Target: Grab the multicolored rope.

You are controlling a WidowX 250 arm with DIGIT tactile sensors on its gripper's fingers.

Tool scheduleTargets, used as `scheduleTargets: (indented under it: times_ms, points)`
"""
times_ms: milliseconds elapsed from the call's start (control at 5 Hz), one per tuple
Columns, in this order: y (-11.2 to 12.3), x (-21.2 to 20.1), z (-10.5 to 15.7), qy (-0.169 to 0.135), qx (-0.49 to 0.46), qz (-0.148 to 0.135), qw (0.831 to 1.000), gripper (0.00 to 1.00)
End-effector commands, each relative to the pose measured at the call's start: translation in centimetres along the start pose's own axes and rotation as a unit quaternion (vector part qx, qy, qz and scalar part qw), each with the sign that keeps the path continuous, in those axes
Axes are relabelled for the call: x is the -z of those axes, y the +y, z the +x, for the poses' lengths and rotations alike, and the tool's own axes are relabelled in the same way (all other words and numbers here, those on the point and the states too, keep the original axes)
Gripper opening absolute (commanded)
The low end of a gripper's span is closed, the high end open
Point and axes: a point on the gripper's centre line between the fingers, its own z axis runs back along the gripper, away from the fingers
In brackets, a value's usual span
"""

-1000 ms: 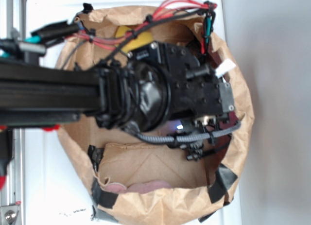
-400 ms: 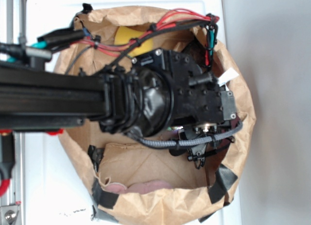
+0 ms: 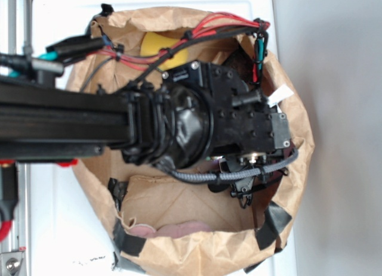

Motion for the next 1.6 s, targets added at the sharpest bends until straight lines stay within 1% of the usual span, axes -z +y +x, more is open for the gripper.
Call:
scheduleTargets:
  times_ms: [0,200,400,600,800,1000,1200,1400]
  points:
    - [0.6,-6.8,-0.7,-0.055,-0.022,0.005,0.998,0.00]
    - [0.9,-11.4,-0.6,-0.082,-0.034,-0.020,0.996,0.00]
    - [2.0,-14.4,-0.3,-0.077,-0.047,-0.021,0.996,0.00]
    - [2.5,-16.4,-0.1,-0.046,-0.056,-0.017,0.997,0.00]
    - [2.0,-17.4,-0.4,-0.017,-0.040,-0.006,0.999,0.00]
    - [1.0,-18.7,-1.2,-0.017,-0.024,0.021,0.999,0.00]
    - [-0.2,-19.1,-1.8,-0.030,-0.003,0.029,0.999,0.00]
    - [-1.3,-18.5,-2.0,-0.038,0.015,0.043,0.998,0.00]
